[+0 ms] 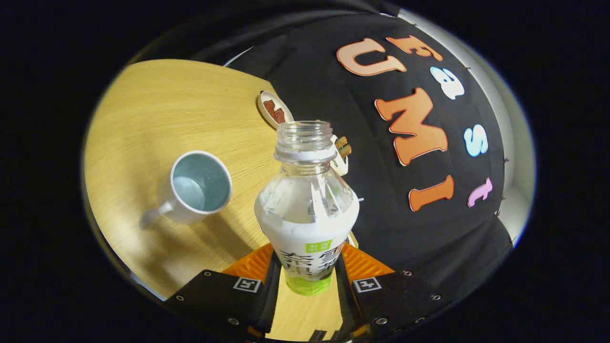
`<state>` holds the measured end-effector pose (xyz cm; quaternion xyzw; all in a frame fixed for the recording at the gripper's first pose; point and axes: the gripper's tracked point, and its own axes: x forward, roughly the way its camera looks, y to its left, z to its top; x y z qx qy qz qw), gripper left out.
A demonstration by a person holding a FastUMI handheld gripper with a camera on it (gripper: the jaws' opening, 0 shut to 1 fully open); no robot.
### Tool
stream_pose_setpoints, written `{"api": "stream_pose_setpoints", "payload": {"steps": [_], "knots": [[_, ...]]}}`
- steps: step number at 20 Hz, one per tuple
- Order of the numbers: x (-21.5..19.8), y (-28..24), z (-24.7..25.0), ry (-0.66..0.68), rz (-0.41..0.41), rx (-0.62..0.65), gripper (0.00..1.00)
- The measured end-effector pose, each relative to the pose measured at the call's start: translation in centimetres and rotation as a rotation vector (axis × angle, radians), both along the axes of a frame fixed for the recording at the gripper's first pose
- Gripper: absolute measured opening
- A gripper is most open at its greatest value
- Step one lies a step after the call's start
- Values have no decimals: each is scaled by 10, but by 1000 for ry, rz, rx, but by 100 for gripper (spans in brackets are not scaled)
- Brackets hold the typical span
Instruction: Take the bottle from table, then pour the juice into the cup, finally place the bottle on the coaster
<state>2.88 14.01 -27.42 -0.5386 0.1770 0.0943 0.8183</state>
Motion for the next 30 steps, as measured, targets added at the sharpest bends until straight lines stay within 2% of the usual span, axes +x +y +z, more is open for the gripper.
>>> {"api": "stream_pose_setpoints", "payload": {"steps": [11,15,19,30], "knots": [[16,-13,-3,5,104,-215,56],[16,-15,-5,31,113,-243,56],[24,-14,7,13,151,-336,56],[36,-13,-3,23,222,-471,56]]}}
